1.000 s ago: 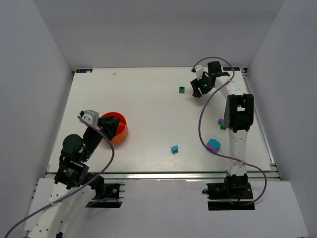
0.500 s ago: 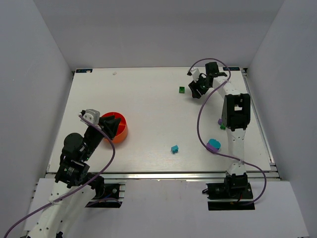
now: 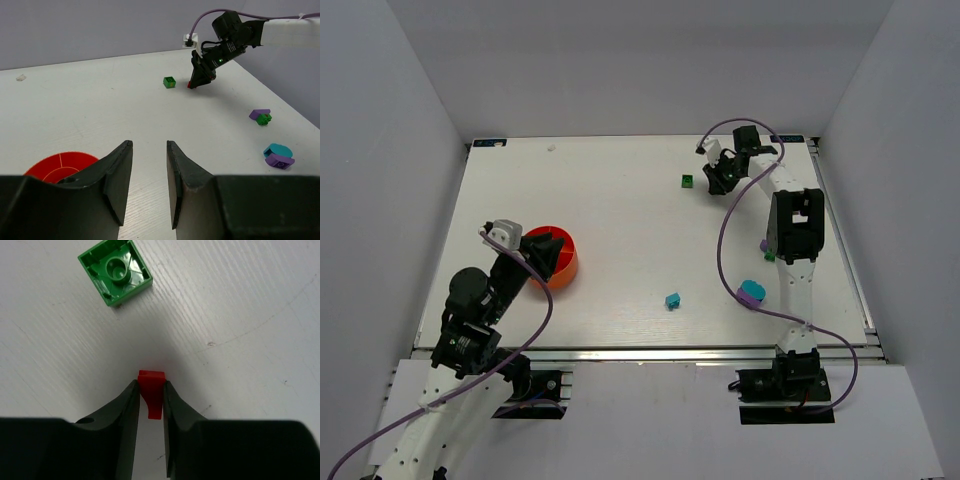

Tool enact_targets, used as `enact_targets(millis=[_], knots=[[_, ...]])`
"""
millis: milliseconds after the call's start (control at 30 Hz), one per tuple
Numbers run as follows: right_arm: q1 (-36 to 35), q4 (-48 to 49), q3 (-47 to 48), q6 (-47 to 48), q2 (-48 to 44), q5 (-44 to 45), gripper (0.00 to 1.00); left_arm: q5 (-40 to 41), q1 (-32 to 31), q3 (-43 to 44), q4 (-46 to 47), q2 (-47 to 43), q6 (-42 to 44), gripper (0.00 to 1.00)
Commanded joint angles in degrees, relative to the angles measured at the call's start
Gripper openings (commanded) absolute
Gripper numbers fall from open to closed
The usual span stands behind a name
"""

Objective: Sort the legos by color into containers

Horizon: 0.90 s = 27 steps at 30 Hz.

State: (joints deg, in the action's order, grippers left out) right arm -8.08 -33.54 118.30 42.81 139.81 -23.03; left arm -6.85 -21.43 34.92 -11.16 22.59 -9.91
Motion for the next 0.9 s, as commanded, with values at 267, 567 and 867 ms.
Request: enact_targets(millis=[267, 567, 867], knots=[[-8.8, -14.8, -3.5, 11.1, -15.9, -10.8, 0.05, 0.3, 0.4, -0.2, 0.6, -1.6, 0.2, 0.44], [-32.7, -7.7, 1.2, -1.2, -19.0, -25.0, 0.02, 4.8, 0.4, -1.1, 0.9, -5.5, 0.1, 0.43], [-43.7, 11.4, 9.1, -17.2, -10.1, -18.2, 0.04, 6.1, 0.4, -1.1, 0.7, -6.0, 0.2, 0.43]])
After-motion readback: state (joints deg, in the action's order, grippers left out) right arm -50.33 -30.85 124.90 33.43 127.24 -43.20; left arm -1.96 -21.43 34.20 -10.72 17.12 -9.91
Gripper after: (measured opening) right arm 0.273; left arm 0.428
